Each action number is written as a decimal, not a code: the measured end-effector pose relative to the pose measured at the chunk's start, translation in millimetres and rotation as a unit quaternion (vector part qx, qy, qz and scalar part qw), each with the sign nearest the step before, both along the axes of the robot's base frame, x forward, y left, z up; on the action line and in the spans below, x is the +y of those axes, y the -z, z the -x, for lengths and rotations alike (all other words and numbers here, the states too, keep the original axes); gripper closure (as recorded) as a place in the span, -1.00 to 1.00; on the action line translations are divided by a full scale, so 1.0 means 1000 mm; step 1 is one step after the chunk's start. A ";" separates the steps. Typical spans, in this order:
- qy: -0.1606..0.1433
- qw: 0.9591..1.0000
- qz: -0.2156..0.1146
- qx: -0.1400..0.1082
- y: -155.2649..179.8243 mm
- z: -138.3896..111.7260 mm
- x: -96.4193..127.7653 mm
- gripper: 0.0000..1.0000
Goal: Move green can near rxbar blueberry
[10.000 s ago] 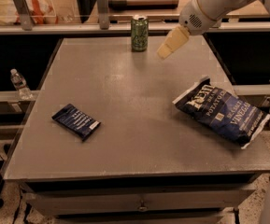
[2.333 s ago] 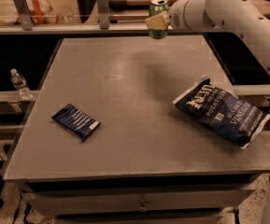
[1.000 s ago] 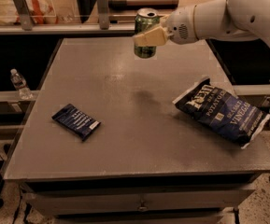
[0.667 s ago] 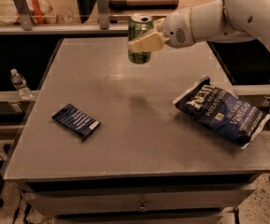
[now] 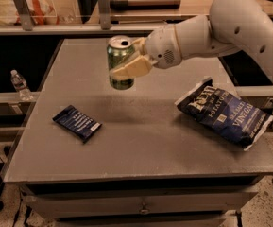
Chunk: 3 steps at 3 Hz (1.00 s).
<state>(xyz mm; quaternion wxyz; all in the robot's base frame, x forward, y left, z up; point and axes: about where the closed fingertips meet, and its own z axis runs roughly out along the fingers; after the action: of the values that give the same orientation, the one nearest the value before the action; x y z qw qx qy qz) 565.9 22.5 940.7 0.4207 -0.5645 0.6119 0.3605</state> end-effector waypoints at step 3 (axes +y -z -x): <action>-0.105 0.994 0.017 -0.006 0.049 0.037 0.073 1.00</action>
Offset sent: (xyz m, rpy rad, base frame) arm -0.0485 0.0713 -0.0468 -0.0365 -0.0291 0.2247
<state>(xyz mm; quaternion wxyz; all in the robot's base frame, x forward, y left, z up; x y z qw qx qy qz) 528.7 95.6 891.5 0.3750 -0.6347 0.5525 0.3890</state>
